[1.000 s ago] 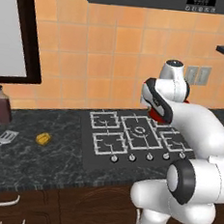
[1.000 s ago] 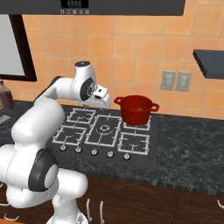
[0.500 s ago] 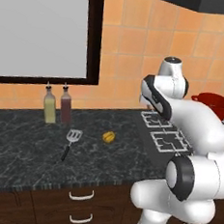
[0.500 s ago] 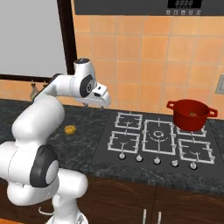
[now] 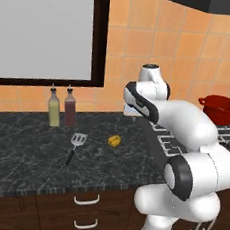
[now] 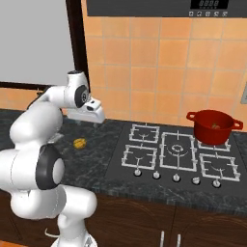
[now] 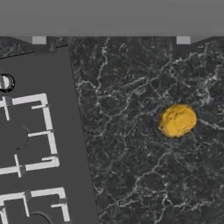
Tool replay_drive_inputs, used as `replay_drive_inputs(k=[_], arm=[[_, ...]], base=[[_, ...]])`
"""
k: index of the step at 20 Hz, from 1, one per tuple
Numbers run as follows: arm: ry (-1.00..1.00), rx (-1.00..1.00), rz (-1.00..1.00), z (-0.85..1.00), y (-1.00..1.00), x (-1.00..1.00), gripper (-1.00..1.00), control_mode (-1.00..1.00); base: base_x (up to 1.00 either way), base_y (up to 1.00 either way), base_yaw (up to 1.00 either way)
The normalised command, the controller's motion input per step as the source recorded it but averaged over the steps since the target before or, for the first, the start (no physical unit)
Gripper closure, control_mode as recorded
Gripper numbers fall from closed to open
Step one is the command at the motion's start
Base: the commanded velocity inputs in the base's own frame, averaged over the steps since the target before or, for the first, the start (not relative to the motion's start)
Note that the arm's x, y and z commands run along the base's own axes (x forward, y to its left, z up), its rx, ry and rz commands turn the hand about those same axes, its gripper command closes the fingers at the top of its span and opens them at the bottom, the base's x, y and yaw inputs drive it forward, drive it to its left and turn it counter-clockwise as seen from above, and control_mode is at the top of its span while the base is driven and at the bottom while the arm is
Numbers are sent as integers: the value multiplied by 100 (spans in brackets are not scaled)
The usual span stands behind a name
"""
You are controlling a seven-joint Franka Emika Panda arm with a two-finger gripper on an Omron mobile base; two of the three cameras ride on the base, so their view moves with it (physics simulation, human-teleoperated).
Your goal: Put the bell pepper and squash in the pot. Retrieve the spatula and lightly stir the vegetables in the pot.
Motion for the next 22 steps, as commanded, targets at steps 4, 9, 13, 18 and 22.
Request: replay_drive_inputs(k=[4,9,13,18,22], arm=[[20,0,0,-78,75,22,-100,-100],[27,0,0,-88,77,23,-100,-100],[15,0,-3,-68,31,47,-100,-100],[3,0,-11,-43,0,57,-100,-100],[2,0,-12,-41,0,23,-100,-100]], base=[[0,0,0],[0,0,0],[0,0,0],[0,0,0],[0,0,0]])
